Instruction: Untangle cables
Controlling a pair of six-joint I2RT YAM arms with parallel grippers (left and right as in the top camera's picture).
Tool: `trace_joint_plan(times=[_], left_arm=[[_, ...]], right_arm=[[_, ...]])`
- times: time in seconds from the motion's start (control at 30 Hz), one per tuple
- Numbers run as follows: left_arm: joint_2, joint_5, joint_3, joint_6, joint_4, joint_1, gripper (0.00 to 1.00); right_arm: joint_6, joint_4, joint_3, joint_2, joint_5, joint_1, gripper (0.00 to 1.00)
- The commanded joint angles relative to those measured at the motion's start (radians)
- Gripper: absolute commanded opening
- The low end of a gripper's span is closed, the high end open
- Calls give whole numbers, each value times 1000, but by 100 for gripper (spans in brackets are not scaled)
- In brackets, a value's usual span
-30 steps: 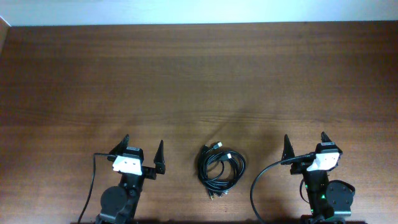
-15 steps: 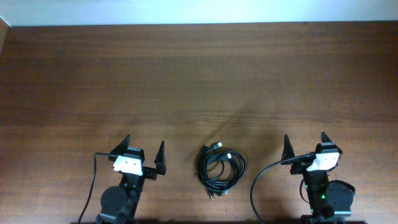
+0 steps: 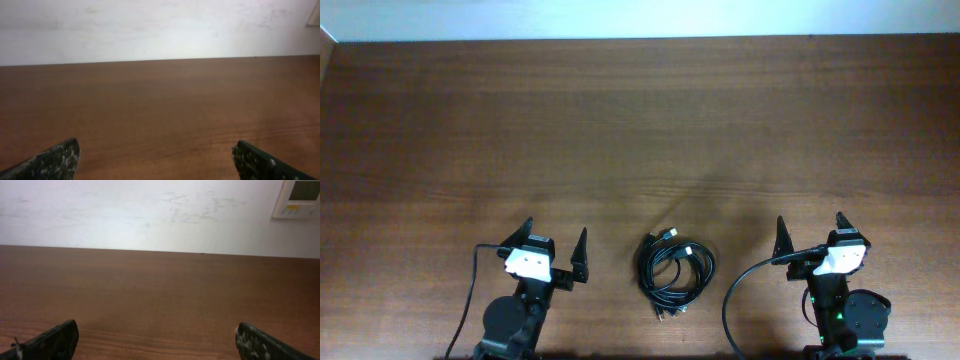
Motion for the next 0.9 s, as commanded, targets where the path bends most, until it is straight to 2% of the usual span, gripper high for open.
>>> trace_joint_plan(times=[0.0, 0.23, 0.47, 0.77, 0.87], left_arm=[[4, 11, 42, 16, -53, 5, 99], [13, 11, 71, 16, -88, 5, 99], [106, 27, 126, 16, -112, 5, 99], [377, 36, 236, 16, -112, 5, 99], [542, 53, 307, 16, -113, 5, 99]], right_arm=[[0, -7, -5, -8, 16, 8, 99], [0, -7, -5, -8, 16, 8, 99], [0, -7, -5, -8, 16, 8, 99], [0, -7, -5, -8, 16, 8, 99], [0, -7, -5, -8, 16, 8, 99]])
